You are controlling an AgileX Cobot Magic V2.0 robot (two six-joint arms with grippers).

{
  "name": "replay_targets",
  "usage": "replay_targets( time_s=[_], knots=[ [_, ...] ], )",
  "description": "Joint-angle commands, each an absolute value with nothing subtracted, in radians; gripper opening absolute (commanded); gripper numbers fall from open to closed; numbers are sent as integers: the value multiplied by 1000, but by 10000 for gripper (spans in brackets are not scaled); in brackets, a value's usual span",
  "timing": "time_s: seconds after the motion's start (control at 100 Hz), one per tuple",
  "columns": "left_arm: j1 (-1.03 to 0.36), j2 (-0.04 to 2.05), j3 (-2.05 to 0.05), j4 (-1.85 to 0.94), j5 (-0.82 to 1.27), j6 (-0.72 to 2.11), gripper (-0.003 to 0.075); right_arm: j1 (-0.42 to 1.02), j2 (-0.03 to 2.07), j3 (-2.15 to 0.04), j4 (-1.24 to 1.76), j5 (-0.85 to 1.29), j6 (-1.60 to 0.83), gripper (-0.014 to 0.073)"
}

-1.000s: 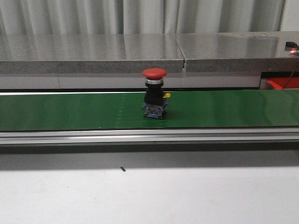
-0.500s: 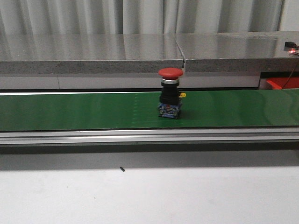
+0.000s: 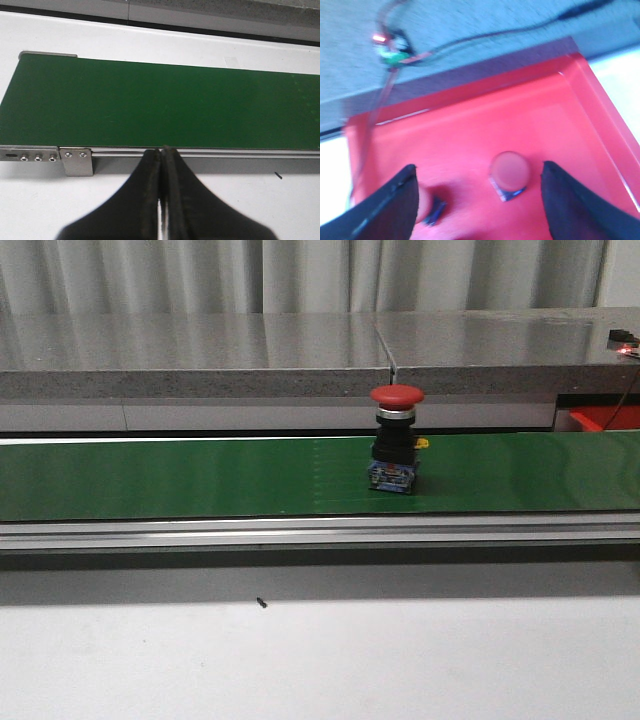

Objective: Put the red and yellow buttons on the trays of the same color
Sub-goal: 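Lower the red button onto the red tray and open the right gripper, then move the right gripper back over the second red button on the belt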

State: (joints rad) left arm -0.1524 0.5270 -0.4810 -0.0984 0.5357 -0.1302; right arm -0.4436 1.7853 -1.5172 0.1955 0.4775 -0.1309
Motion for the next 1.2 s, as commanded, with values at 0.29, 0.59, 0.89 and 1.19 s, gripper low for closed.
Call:
replay_targets(
  time_s=[0.29, 0.59, 0.89, 1.19],
  knots=[
    [-159, 527, -509, -103, 457, -140, -20, -288, 1447, -1256, 208, 367, -141, 513],
    [-159, 527, -509, -103, 457, -140, -20, -155, 1308, -1183, 198, 528, -152, 513],
    [-159, 527, -509, -103, 457, -140, -20, 20, 1291, -1182, 199, 780, -179, 513],
    [-159, 527, -509, -103, 457, -140, -20, 120, 1299, -1182, 208, 907, -273, 513]
  ],
)
